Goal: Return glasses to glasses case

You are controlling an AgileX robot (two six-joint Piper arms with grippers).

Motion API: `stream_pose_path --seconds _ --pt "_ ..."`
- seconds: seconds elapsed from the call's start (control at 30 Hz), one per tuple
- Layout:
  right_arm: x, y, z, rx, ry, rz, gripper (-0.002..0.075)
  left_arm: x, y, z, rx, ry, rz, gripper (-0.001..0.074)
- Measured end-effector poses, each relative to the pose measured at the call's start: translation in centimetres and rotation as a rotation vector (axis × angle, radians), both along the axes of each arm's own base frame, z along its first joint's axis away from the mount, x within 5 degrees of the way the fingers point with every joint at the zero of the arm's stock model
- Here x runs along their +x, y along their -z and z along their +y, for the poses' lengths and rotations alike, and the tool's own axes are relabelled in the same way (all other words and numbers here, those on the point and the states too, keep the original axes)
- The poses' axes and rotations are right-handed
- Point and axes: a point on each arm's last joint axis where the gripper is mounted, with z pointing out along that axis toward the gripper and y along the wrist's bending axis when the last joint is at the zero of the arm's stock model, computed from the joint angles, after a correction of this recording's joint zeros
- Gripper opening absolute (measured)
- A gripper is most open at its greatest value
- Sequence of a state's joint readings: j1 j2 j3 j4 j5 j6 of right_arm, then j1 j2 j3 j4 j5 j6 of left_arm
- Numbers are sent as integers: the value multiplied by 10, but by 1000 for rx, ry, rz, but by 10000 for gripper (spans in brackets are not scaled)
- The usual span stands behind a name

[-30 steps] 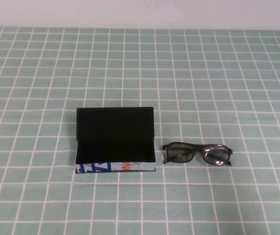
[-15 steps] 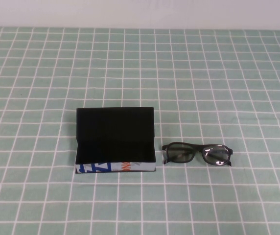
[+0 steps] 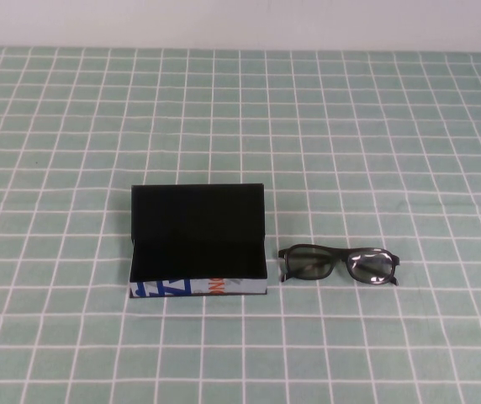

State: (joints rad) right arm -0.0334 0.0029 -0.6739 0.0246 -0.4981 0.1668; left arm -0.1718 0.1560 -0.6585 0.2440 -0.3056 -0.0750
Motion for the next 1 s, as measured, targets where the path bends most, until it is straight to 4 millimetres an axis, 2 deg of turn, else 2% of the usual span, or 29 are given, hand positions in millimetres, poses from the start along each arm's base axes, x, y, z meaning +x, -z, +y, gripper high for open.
stream_pose_path --seconds 0.1,0.2,0.3,0.37,0.6,0.7,0.83,1.0 --pt "7 -21 2 -8 -31 202 -13 19 -14 0 -28 2 171 -2" --pt "33 -31 4 -19 -57 518 -13 46 -16 1 -61 -13 414 -2" --pt "69 -23 6 -25 -78 860 -13 78 -4 -1 -70 -44 660 -2" --pt "88 -11 6 -25 -87 1029 -13 92 4 -2 -53 -75 753 -2" --pt "121 19 9 9 -168 1199 -13 117 13 -8 -51 -53 852 -2" --pt "137 36 12 -29 -206 1320 -13 126 23 -11 -95 -18 958 -2" --pt "162 45 19 -261 -197 1502 -13 134 34 -13 -110 -18 1071 -2" --pt "204 40 32 -545 -168 1741 -13 141 43 -14 -71 -41 1162 -2"
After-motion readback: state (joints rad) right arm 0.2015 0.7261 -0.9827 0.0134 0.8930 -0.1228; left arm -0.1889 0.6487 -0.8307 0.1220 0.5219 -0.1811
